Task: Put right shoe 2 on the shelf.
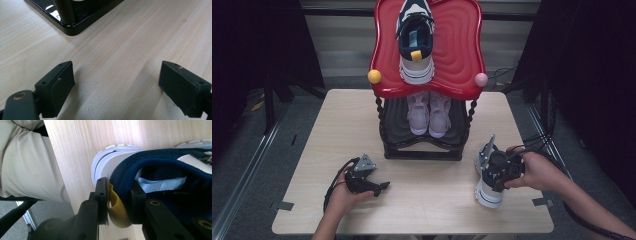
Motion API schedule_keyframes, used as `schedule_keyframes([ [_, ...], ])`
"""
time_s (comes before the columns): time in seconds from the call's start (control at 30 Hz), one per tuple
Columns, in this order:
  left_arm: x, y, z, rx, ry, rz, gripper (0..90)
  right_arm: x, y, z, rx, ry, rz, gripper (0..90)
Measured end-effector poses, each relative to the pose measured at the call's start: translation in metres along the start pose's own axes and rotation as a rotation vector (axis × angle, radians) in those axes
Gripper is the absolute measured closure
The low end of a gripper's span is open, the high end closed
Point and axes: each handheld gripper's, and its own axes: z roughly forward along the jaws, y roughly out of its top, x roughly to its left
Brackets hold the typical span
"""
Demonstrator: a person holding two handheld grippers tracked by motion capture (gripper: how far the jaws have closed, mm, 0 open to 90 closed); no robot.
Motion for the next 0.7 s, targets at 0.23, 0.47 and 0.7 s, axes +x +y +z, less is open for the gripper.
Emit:
schedule_keyframes([
  [0.23, 0.000, 0.000, 0.000, 0.001, 0.000, 0.003, 12.6, -0.001, -0.001, -0.019, -0.003, -0.017, -0.008, 73.8],
  [0.47, 0.000, 0.000, 0.000, 0.002, 0.003, 0.012, 11.8, 0.000, -0.002, -0.050, -0.003, -0.034, 0.016, 73.8],
  [0.7, 0.001, 0.000, 0.000, 0.008, -0.002, 0.016, 11.0, 0.000, -0.003, -0.082, -0.011, -0.044, 0.021, 73.8],
])
